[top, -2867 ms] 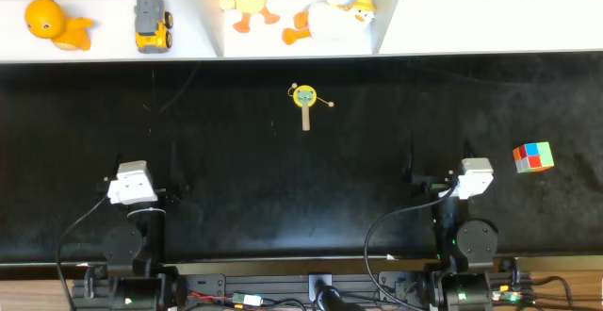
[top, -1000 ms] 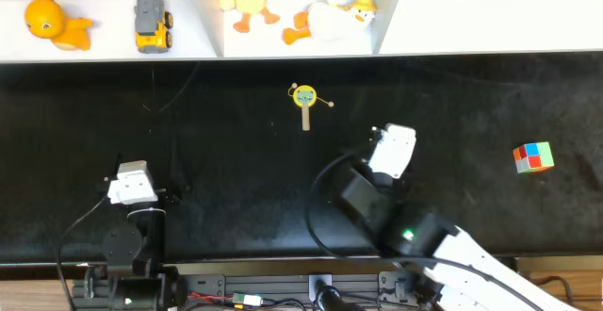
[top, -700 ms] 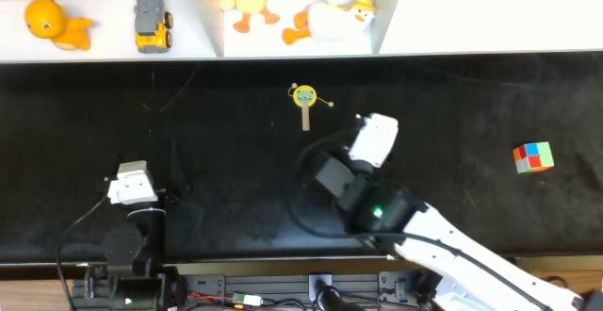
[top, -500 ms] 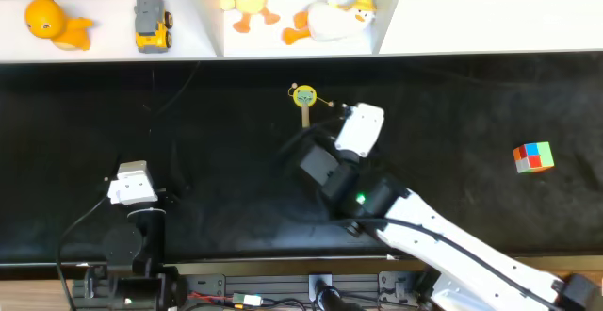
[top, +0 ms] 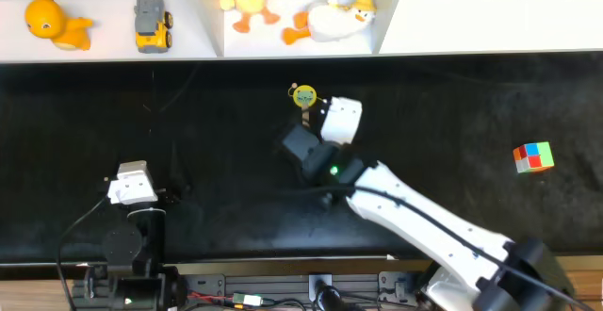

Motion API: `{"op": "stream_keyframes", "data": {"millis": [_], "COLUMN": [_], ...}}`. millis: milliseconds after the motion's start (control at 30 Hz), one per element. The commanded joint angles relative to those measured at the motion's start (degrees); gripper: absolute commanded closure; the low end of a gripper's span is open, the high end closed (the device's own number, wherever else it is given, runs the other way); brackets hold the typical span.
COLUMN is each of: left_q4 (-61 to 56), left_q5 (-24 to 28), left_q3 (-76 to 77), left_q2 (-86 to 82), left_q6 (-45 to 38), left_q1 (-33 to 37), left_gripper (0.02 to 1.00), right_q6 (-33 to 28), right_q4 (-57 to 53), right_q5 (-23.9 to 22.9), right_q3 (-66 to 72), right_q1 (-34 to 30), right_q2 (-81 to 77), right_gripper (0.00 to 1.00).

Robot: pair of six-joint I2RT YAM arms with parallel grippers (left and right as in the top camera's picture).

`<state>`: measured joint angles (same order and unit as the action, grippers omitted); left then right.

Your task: Store Toys

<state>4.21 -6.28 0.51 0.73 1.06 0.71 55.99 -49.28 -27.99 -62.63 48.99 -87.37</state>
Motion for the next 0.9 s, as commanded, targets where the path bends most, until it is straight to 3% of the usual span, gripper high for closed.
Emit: {"op": "stream_keyframes", "data": {"millis": [33,333,767,900], "left_q4": [0.2,0.2,0.2,0.2], "left_q5": [0.0,0.0,0.0,0.0], "left_q3": [0.0,0.0,0.0,0.0], "left_q2": [-0.6,-0.6,-0.6,-0.6], "left_q6": [-1.3,-1.3,-1.2,-1.3], "left_q1": [-0.3,-0.3,-0.3,-0.3], "left_gripper": [0.02,0.02,0.02,0.02], "right_q6": [-7.7,-11.4,-11.6,-14.7], "right_q4": [0.2,0.3,3.5,5.0], "right_q5": [5.4,10.5,11.0,10.4], "right_q3": [-5.6,-10.7,-11.1,-11.1], "right_q1": [-2.5,-5.2,-5.5,-5.5], "right_q2": [-3.6,-10.5,-16.5,-17.3], "right_gripper": [0.003,0.005,0.003,0.003]}}
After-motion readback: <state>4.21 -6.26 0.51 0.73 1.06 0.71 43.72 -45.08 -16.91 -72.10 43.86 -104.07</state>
